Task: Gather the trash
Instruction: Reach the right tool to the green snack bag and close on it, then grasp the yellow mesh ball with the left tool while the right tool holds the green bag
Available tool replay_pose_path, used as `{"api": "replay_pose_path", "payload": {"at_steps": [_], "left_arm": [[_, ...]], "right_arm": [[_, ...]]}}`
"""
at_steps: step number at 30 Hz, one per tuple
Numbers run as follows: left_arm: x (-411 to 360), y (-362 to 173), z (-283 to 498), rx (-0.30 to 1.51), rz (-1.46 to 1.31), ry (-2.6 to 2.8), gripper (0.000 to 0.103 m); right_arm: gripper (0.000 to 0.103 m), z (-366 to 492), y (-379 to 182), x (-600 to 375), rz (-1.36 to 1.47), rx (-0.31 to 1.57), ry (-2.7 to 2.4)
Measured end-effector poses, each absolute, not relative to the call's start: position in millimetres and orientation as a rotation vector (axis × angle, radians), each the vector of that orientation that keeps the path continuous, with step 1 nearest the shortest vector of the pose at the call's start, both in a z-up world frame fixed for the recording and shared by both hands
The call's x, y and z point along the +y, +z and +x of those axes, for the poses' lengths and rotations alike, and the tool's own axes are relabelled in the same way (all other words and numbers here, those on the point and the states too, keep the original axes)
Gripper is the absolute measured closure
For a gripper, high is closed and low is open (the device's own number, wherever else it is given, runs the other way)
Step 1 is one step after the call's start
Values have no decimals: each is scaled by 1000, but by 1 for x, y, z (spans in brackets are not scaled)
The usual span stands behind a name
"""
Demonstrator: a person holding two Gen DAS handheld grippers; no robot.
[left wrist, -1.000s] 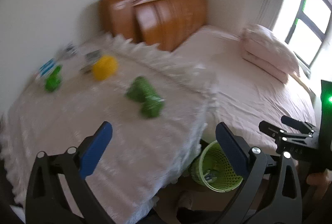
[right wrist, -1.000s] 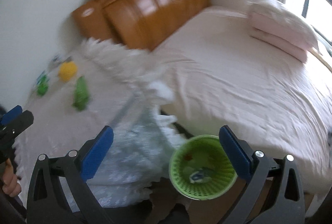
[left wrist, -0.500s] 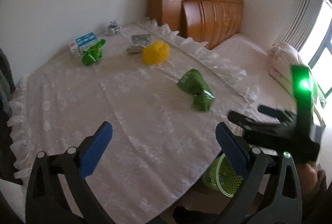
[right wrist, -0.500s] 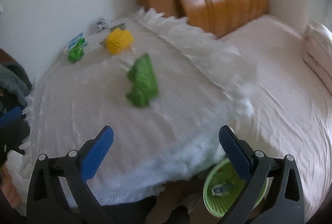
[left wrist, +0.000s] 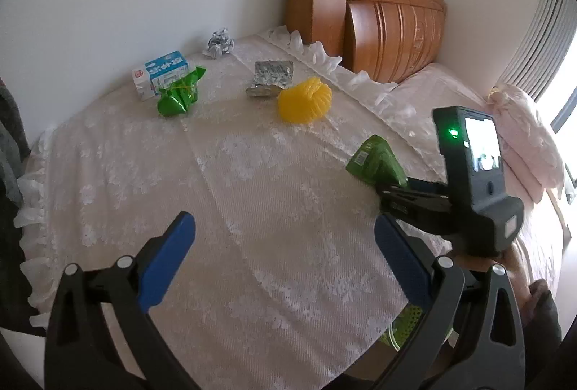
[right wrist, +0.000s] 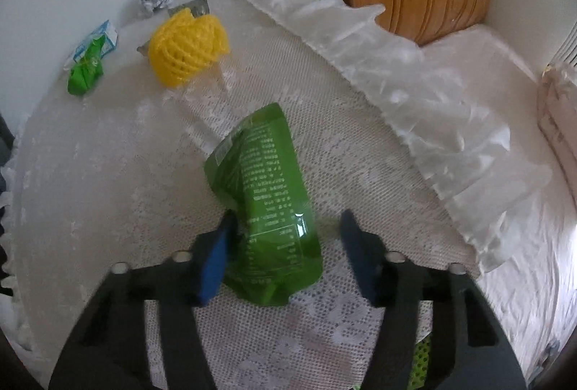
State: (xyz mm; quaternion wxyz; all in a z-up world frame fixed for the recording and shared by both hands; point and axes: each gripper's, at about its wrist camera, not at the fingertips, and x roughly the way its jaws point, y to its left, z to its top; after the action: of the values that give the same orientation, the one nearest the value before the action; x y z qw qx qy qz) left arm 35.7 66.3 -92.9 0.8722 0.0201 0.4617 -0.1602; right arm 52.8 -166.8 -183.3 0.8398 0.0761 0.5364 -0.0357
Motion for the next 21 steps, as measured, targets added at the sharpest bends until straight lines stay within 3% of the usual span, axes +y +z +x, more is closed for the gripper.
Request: {"api": "replay_pose_path", "payload": {"at_steps": [11,21], "left_arm": [[46,-102,64,986,32,-367,8],[-28,-155,171,1039,71,-340,8]], "right_arm": [[59,39,-168,-183,232,1085,-52],[59,13,-161,-196,286,1080,-112]]}}
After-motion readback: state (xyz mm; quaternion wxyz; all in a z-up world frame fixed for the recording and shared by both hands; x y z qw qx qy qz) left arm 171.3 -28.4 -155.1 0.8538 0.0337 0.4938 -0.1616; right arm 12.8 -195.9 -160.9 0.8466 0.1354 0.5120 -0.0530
